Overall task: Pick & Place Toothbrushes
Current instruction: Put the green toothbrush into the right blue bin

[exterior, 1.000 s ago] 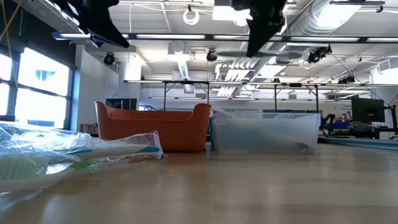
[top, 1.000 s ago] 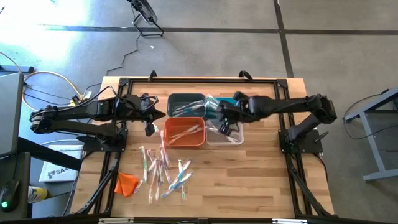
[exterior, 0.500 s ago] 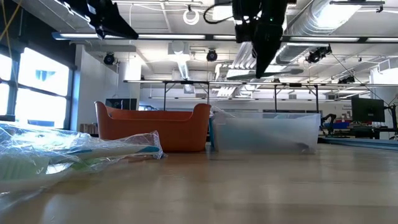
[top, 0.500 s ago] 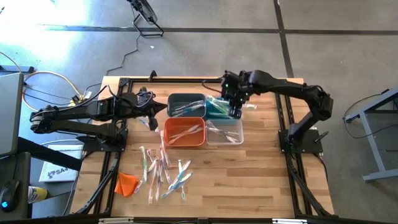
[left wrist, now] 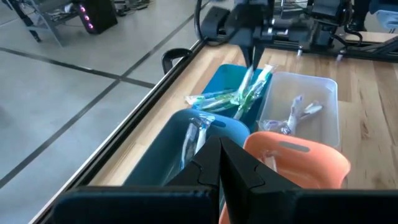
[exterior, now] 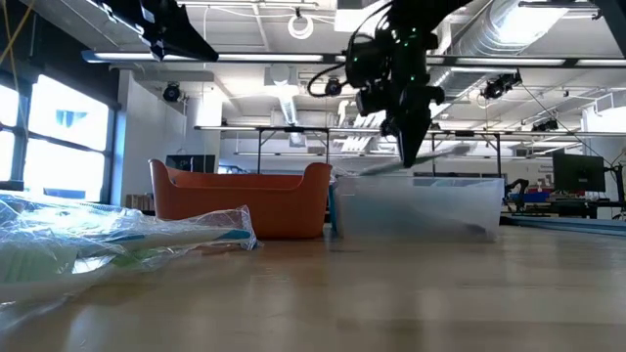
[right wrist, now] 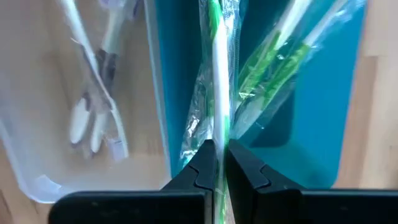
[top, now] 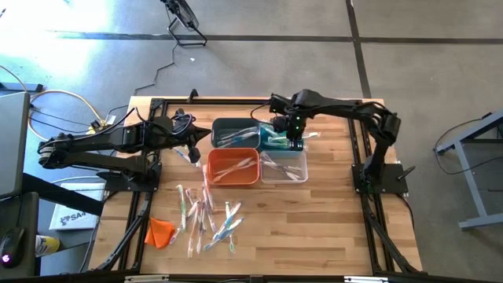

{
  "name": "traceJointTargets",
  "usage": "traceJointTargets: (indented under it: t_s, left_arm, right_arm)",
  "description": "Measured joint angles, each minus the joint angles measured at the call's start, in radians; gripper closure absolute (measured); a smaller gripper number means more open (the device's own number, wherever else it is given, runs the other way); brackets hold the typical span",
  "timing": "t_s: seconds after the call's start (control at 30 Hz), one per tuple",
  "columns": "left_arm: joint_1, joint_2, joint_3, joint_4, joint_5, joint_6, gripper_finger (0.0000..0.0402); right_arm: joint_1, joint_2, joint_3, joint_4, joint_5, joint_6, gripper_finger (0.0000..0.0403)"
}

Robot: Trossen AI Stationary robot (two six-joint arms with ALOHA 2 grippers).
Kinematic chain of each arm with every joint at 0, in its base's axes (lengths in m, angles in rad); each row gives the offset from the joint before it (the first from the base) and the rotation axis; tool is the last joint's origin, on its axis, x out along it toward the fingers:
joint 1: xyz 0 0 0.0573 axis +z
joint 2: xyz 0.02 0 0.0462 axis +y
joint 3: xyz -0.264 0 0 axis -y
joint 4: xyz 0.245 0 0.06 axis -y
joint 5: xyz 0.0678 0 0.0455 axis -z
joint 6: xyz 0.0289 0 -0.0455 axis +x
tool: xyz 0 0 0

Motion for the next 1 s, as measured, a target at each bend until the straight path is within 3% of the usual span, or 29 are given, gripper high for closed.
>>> traceJointTargets:
  t_s: [0.37, 0.57, 0.8, 1.0]
  left_arm:
    - [0.0, 0.0, 0.0, 0.0, 0.0, -0.004, 0.0401]
    - [0.0, 0.0, 0.0, 0.0, 0.0, -0.004, 0.0401]
    - [0.0, 0.0, 0.0, -0.001, 0.0, -0.004, 0.0401]
    - [0.0, 0.0, 0.0, -0.005, 0.001, -0.004, 0.0401]
  right_arm:
    - [0.0, 0.121, 0.0, 0.03, 0.045, -0.079, 0.0392]
    - [0.0, 0.127, 0.0, 0.062, 0.061, -0.083, 0.0362]
    - [0.007, 0.127, 0.0, 0.089, 0.184, -0.076, 0.0325]
    - [0.028, 0.122, 0.0, 0.048, 0.228, -0.081, 0.0312]
